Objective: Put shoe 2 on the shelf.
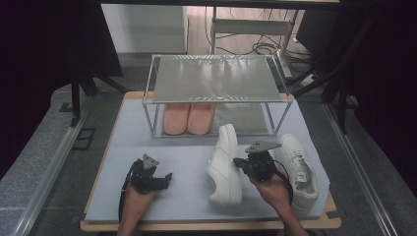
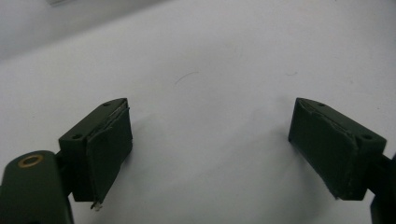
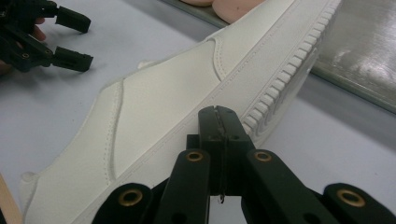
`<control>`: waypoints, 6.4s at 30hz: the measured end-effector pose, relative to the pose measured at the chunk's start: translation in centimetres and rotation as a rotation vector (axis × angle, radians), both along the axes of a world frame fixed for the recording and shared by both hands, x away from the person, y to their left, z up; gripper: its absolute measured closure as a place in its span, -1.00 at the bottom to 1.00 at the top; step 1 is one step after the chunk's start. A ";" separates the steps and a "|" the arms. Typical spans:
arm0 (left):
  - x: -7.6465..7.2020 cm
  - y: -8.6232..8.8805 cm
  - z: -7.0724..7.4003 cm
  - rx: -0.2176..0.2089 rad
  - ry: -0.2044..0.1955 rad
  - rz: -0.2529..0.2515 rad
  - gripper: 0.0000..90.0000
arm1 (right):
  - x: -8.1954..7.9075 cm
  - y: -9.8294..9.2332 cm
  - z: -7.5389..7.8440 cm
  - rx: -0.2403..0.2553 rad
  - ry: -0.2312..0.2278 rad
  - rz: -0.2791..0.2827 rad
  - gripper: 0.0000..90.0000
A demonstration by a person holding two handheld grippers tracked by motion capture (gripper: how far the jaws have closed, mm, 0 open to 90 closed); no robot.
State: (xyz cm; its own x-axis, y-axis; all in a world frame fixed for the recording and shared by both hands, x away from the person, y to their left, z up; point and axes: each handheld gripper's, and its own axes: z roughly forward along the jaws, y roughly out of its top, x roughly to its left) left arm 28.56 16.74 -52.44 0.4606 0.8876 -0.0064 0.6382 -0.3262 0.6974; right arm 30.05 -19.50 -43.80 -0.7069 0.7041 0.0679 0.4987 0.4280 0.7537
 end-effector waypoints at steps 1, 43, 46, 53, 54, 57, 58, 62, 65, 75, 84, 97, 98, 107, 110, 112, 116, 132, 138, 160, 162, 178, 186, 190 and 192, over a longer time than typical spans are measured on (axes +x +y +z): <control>0.0 0.0 0.0 -0.003 -0.001 0.001 -0.70 | 0.0 -0.2 0.0 0.004 0.000 -0.005 1.00; 0.1 0.1 0.0 -0.005 0.007 -0.002 -0.70 | -0.1 -3.9 -1.2 -0.232 0.029 -0.321 1.00; 0.1 0.1 0.0 -0.004 0.007 -0.002 -0.70 | -0.1 -3.8 -1.1 -0.225 0.025 -0.326 1.00; 0.1 0.1 0.0 -0.005 0.008 -0.002 -0.70 | 0.5 -3.6 -1.5 -0.243 0.031 -0.348 1.00; 0.1 0.1 0.0 -0.005 0.008 -0.002 -0.70 | 0.6 -3.6 -1.6 -0.248 0.033 -0.352 1.00; 0.1 0.1 0.0 -0.004 0.008 -0.003 -0.70 | 0.8 -3.6 -2.1 -0.264 0.043 -0.360 1.00; 0.1 0.1 0.0 -0.004 0.007 -0.002 -0.70 | 0.9 -3.5 -2.2 -0.252 0.049 -0.353 1.00; 0.1 0.1 0.0 -0.004 0.005 -0.002 -0.70 | 1.1 -2.8 -2.9 -0.221 0.082 -0.314 1.00; 0.1 0.1 0.0 -0.003 0.005 -0.002 -0.70 | 1.5 -2.2 -3.9 -0.196 0.111 -0.285 1.00; 0.0 0.0 0.0 0.000 0.003 -0.002 -0.70 | 1.8 -0.6 -4.4 -0.116 0.102 -0.200 1.00; 0.0 0.0 0.0 0.001 0.002 -0.002 -0.70 | 0.2 -2.1 -2.4 -0.032 0.093 -0.141 1.00; 0.0 0.0 0.0 -0.002 0.005 -0.002 -0.70 | -2.8 -0.9 0.0 0.052 0.106 0.000 0.99; 0.0 0.0 0.0 -0.003 0.005 -0.002 -0.70 | -2.9 -0.5 0.0 0.054 0.107 0.013 0.99; 0.0 0.0 0.0 0.001 0.001 -0.004 -0.69 | -2.5 1.1 -1.5 0.016 0.142 0.059 0.99; 0.0 0.0 0.0 -0.003 -0.002 0.000 -0.69 | -2.4 0.5 -1.5 0.019 0.148 0.059 1.00; 0.0 0.0 0.0 -0.002 -0.002 -0.001 -0.69 | -2.4 0.3 -1.5 0.011 0.153 0.062 1.00; 0.0 0.0 0.0 -0.003 -0.002 -0.001 -0.69 | -2.4 -0.7 -1.3 -0.011 0.156 0.052 1.00; 0.0 0.0 0.0 0.000 0.002 -0.003 -0.69 | -2.6 -4.6 0.5 -0.048 0.132 -0.027 0.86; 0.0 0.0 0.0 0.000 0.001 -0.002 -0.69 | -2.3 -5.7 1.4 -0.069 0.126 -0.066 0.71; 0.0 -0.1 0.0 -0.008 -0.003 0.003 -0.69 | 0.6 -3.6 -0.4 -0.173 0.278 -0.067 0.43; 0.0 -0.1 0.0 -0.007 -0.003 0.002 -0.69 | 0.7 -3.6 -0.3 -0.167 0.287 -0.060 0.50; 0.0 0.0 0.0 0.000 0.002 -0.003 -0.69 | 1.9 -5.2 -0.4 0.047 0.434 -0.052 0.76; 0.0 0.0 0.0 -0.003 0.003 -0.003 -0.69 | 2.3 -5.7 0.0 0.162 0.477 -0.025 0.81; 0.0 0.0 0.0 -0.001 0.001 -0.003 -0.69 | 2.3 -5.6 0.5 0.217 0.493 0.003 0.83; 0.0 0.0 0.0 -0.001 0.002 -0.003 -0.69 | 2.4 -5.5 0.6 0.237 0.508 0.016 0.83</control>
State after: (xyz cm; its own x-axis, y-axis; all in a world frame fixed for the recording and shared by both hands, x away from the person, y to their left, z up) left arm 28.59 16.78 -52.44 0.4636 0.8860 -0.0082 0.6386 -0.3277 0.6963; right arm 32.42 -25.02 -43.21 -0.5544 0.6179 0.5575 0.8191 0.2867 0.4968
